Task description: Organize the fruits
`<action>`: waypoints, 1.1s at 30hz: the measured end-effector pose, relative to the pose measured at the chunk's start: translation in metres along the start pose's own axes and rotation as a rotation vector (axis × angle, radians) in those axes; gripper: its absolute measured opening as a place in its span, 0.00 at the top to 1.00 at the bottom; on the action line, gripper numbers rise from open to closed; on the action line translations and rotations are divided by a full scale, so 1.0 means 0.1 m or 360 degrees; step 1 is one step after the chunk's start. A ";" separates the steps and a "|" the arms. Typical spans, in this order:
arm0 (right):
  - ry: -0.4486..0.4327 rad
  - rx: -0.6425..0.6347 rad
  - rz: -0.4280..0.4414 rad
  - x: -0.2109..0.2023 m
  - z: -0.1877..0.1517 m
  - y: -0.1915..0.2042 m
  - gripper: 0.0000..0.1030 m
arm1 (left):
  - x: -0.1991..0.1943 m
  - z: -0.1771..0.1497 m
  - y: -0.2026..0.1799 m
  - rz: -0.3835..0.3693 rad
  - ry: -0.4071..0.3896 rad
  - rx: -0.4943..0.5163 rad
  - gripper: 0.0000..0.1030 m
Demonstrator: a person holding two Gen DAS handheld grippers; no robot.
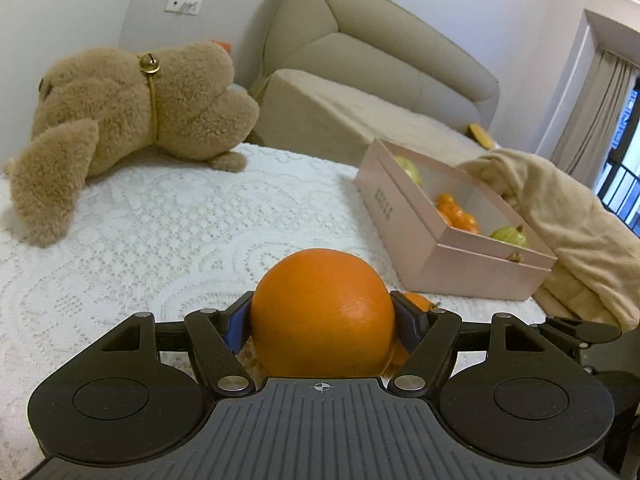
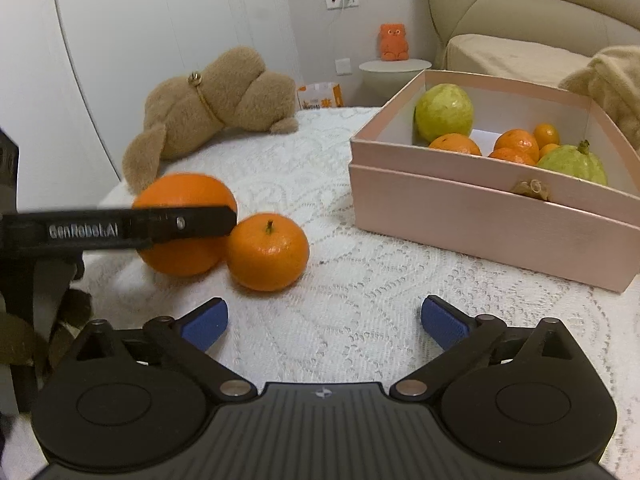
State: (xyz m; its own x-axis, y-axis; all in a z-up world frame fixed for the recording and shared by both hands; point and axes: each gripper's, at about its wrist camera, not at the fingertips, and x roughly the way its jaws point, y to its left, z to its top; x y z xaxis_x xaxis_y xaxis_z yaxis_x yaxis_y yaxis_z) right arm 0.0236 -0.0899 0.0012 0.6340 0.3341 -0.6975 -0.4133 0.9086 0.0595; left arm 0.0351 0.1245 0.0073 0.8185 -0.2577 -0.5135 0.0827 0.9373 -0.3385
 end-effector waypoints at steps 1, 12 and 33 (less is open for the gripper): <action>0.0019 -0.0055 -0.0032 0.01 -0.01 0.05 0.00 | -0.01 -0.01 0.00 -0.0004 -0.0013 0.0005 0.27; -0.0043 -0.0068 -0.0007 -0.15 0.08 0.18 0.05 | -0.16 -0.02 0.16 0.0208 -0.0092 -0.0051 0.27; 0.0005 -0.0015 -0.0105 -0.12 0.12 0.13 0.52 | -0.16 -0.04 0.17 0.0216 -0.0103 -0.0047 0.27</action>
State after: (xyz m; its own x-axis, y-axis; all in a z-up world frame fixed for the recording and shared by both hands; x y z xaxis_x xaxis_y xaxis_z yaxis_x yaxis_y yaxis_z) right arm 0.0186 -0.0794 0.0191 0.6579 0.2726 -0.7020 -0.3769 0.9262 0.0065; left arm 0.0209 0.1441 0.0066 0.8559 -0.1127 -0.5047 -0.0471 0.9549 -0.2930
